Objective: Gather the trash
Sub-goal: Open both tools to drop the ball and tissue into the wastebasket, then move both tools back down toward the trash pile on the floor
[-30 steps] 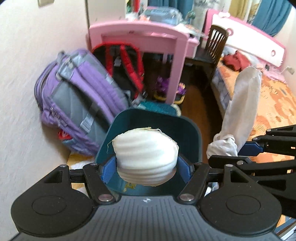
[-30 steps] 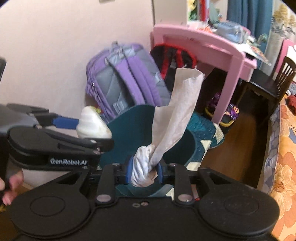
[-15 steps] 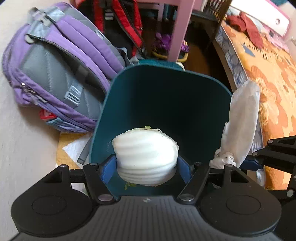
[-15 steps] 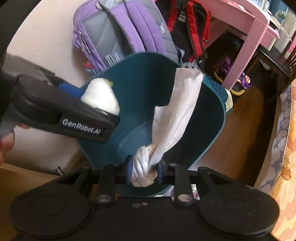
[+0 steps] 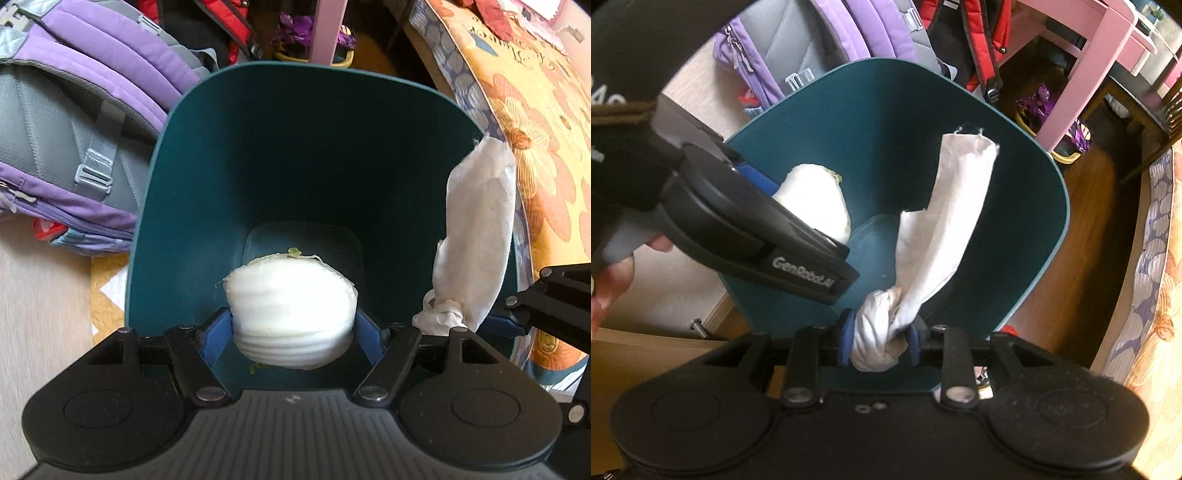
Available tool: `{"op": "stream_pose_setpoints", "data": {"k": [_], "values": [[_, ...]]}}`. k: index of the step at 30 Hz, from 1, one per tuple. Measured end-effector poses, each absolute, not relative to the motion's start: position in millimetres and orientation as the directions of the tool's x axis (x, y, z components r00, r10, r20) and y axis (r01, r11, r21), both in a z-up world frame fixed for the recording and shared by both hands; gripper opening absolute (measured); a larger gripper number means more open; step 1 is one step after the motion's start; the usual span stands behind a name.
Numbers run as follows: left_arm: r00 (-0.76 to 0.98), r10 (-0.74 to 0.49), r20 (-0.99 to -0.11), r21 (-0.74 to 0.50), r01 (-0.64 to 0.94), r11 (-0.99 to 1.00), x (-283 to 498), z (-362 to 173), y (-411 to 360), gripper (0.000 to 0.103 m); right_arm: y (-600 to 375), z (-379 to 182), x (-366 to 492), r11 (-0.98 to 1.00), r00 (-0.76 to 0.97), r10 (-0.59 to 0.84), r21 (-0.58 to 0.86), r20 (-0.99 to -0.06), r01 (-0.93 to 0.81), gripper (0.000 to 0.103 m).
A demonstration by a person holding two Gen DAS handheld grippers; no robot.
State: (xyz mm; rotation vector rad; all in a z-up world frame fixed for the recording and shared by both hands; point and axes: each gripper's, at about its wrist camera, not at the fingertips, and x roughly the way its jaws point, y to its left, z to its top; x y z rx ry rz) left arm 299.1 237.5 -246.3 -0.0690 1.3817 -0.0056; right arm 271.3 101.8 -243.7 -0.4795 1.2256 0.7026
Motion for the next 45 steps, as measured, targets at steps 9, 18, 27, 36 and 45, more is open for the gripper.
{"op": "stream_pose_setpoints", "data": {"k": [9,18,27,36,45], "values": [[0.196,-0.065,-0.979,-0.078,-0.059,0.995,299.3,-246.7,242.7,0.079,97.7,-240.1,266.4,0.707,0.180,0.253,0.054,-0.951,-0.705,0.042],[0.235,-0.067,-0.970,-0.089,-0.083,0.993,285.9,-230.3,244.5,0.079,79.0,-223.6,257.6,0.731,0.214,0.306,0.085,-0.928,-0.677,0.053],[0.342,-0.050,-0.939,-0.079,-0.074,0.994,258.8,-185.9,226.6,0.079,37.1,-180.1,240.1,0.769,0.304,0.423,0.160,-0.854,-0.619,0.081],[0.430,-0.079,-0.899,-0.124,-0.078,0.989,231.6,-143.6,190.1,0.082,-27.0,-137.1,221.1,0.795,0.396,0.498,0.223,-0.772,-0.564,0.093],[0.490,-0.115,-0.864,-0.162,-0.055,0.985,221.2,-128.3,130.8,0.098,-131.6,-127.0,198.7,0.856,0.488,0.475,0.254,-0.732,-0.451,0.097]]}}
